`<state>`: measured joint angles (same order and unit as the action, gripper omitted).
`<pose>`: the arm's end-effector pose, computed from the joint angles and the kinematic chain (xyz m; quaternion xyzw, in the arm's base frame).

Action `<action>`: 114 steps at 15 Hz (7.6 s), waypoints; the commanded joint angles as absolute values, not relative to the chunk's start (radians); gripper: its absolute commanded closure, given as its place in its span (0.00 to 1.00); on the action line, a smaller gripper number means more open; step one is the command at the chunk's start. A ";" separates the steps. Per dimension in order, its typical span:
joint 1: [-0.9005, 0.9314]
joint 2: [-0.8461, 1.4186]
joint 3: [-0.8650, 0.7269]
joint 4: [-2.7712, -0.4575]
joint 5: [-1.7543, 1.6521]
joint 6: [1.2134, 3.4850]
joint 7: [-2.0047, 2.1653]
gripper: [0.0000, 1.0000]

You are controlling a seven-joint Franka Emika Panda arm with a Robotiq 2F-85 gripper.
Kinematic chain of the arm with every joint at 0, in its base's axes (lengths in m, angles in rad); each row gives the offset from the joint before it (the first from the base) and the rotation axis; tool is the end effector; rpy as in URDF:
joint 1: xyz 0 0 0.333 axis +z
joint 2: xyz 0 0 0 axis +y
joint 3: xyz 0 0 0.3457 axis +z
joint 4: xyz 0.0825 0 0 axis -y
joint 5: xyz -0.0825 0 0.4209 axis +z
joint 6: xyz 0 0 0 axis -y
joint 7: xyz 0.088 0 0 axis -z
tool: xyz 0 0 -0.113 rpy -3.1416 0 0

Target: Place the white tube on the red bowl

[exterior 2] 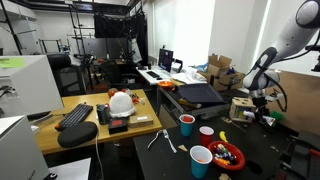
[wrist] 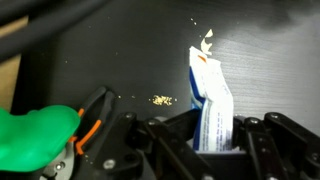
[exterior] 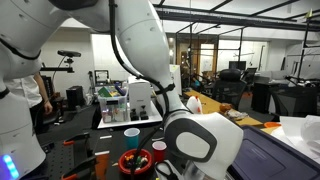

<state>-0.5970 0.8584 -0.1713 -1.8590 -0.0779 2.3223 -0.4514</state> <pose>0.4303 -0.4262 0.0161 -0.9713 0.1069 0.2096 0.0345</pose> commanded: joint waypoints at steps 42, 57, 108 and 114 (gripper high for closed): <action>-0.387 0.806 -0.094 -1.950 -0.138 2.209 -0.525 1.00; -0.023 0.595 -0.378 -2.528 -0.337 3.045 -0.252 1.00; -0.055 0.818 -0.031 -2.189 -0.585 2.599 -0.681 1.00; -0.034 0.827 -0.014 -2.171 -0.586 2.579 -0.672 1.00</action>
